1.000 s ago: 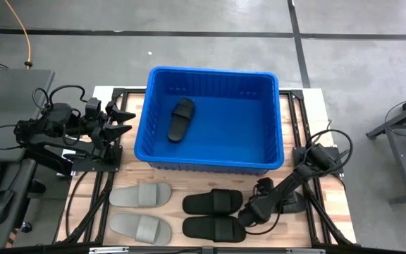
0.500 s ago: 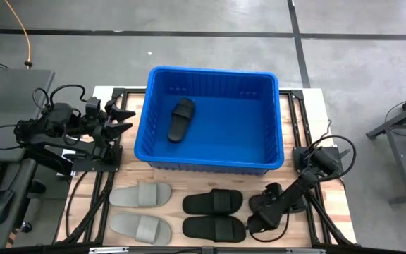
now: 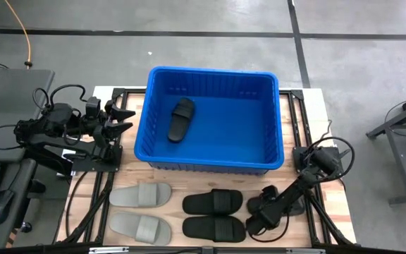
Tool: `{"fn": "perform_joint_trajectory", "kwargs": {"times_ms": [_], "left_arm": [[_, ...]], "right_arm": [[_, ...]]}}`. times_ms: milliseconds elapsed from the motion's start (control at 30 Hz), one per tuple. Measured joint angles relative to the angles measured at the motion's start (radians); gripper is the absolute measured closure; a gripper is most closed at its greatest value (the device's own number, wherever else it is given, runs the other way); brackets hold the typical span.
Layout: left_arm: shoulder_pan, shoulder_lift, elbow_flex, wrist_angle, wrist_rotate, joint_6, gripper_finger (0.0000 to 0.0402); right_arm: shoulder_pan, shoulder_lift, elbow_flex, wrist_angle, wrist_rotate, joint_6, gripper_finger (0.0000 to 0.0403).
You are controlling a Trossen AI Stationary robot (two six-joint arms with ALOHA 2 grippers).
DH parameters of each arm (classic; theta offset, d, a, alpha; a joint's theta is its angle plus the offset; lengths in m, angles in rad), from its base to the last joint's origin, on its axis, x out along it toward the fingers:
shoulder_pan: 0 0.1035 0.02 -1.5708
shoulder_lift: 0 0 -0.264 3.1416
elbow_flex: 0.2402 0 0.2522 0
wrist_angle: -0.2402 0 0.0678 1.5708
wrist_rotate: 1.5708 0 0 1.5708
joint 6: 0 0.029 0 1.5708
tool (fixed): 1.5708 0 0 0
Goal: Pick and place slides into bin
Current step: Put the top right black slide into the blue bin
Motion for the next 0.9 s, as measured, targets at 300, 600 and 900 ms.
{"fn": "perform_joint_trajectory", "kwargs": {"times_ms": [300,600,900], "left_arm": [[0.000,0.000,0.000,0.000,-0.001,0.020,0.0112],[0.000,0.000,0.000,0.000,-0.001,0.038,0.0112],[0.000,0.000,0.000,0.003,0.010,0.046,0.0112]], "right_arm": [[0.035,0.003,0.123,-0.077,-0.010,-0.018,0.0400],[0.075,0.003,0.397,-0.244,0.084,0.022,0.0402],[0.084,0.002,0.715,-0.246,0.356,-0.009,0.0402]]}}
